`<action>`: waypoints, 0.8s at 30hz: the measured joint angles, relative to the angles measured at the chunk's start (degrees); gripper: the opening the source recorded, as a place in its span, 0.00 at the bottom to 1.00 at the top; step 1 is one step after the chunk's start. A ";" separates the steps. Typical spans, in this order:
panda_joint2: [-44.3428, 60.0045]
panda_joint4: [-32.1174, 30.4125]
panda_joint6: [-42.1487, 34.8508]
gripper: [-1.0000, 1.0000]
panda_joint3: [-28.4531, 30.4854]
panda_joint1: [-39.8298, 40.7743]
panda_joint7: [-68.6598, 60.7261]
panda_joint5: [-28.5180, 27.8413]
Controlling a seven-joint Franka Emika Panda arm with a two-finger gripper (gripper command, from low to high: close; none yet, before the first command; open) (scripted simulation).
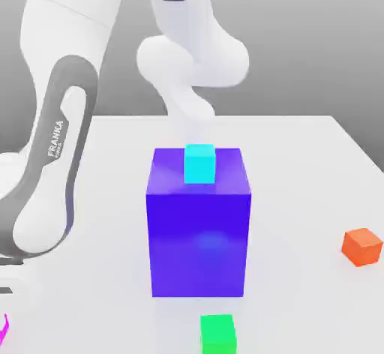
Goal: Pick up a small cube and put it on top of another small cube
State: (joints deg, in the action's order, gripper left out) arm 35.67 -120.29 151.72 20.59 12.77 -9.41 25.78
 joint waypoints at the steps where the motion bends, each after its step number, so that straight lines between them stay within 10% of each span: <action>1: -1.46 -0.42 -0.93 0.00 0.69 -0.49 0.69 -1.03; 23: -19.57 -19.14 3.02 0.00 -6.55 -32.49 29.56 -16.54; 24: -18.08 -19.06 4.40 1.00 -7.20 -32.07 28.98 -15.70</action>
State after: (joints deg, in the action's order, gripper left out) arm 17.59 -139.35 156.12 13.40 -19.31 19.57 10.08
